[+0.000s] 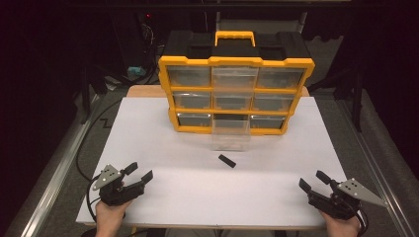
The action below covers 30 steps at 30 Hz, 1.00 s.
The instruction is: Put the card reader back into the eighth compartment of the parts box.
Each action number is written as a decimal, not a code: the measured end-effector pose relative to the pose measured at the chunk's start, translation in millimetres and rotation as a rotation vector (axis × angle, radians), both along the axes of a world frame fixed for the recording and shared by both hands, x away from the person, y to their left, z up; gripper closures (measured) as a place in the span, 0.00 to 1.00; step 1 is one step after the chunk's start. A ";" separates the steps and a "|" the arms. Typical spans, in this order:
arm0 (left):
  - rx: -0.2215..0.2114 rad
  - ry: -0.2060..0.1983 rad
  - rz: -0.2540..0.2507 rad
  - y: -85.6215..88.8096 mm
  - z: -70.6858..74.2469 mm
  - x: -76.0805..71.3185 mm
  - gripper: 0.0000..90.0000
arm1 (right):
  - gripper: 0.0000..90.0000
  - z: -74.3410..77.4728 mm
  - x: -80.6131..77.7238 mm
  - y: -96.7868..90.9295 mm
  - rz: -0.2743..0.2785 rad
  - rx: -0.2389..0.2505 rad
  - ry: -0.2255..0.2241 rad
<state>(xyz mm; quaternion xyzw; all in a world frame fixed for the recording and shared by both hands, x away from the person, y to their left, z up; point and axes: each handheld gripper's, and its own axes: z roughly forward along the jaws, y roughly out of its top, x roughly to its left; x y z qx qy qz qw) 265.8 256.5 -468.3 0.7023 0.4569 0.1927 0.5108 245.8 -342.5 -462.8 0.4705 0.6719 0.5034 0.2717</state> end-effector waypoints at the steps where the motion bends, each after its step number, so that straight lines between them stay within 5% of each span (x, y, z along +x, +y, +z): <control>1: 0.000 0.000 0.000 0.0 0.0 0.0 0.34 | 0.31 0.2 0.1 0.2 -0.001 0.001 0.000; 30: -0.002 -0.002 -0.005 -0.2 0.0 0.3 0.34 | 0.31 8.3 19.1 38.5 0.108 -0.018 -0.005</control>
